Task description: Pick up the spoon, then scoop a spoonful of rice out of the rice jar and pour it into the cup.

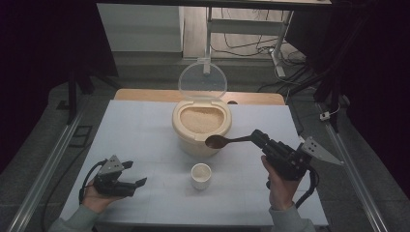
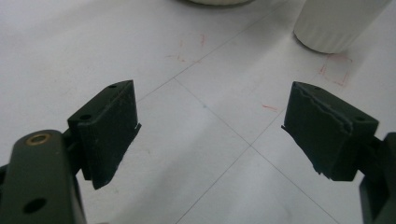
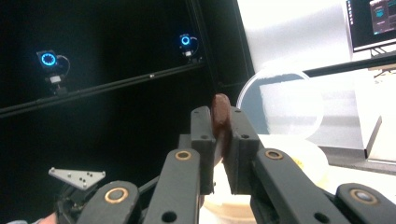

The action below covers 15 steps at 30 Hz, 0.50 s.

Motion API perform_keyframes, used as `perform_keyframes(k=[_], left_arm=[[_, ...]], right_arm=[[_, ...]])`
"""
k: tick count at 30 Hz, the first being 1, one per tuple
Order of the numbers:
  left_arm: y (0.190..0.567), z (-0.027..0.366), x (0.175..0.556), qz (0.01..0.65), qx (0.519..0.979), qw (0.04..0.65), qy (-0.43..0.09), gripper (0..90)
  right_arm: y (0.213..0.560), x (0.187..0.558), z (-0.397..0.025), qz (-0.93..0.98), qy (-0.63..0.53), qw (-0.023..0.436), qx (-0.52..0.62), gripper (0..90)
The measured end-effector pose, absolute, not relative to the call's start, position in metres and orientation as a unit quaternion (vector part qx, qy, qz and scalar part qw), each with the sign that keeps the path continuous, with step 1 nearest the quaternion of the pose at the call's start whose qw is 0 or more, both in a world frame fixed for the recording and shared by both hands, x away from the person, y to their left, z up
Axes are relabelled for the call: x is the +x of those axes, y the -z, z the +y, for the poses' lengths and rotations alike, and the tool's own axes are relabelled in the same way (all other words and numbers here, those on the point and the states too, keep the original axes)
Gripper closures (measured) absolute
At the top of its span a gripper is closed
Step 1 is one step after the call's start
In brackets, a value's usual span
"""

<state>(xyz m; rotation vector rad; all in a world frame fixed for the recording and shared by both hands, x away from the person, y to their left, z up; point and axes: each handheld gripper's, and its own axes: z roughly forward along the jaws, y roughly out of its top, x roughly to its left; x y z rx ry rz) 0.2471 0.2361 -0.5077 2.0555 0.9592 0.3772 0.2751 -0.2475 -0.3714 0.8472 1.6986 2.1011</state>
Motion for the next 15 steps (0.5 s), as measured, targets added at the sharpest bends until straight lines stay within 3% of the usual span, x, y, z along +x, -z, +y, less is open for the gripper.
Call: perform_keyframes(k=[15], left_arm=[[0.51,0.234,0.249,0.38,0.819,0.404,-0.144,17.2]], right_arm=[[0.35,0.315,-0.243,0.582,-0.721,0.19,0.326,82.9]])
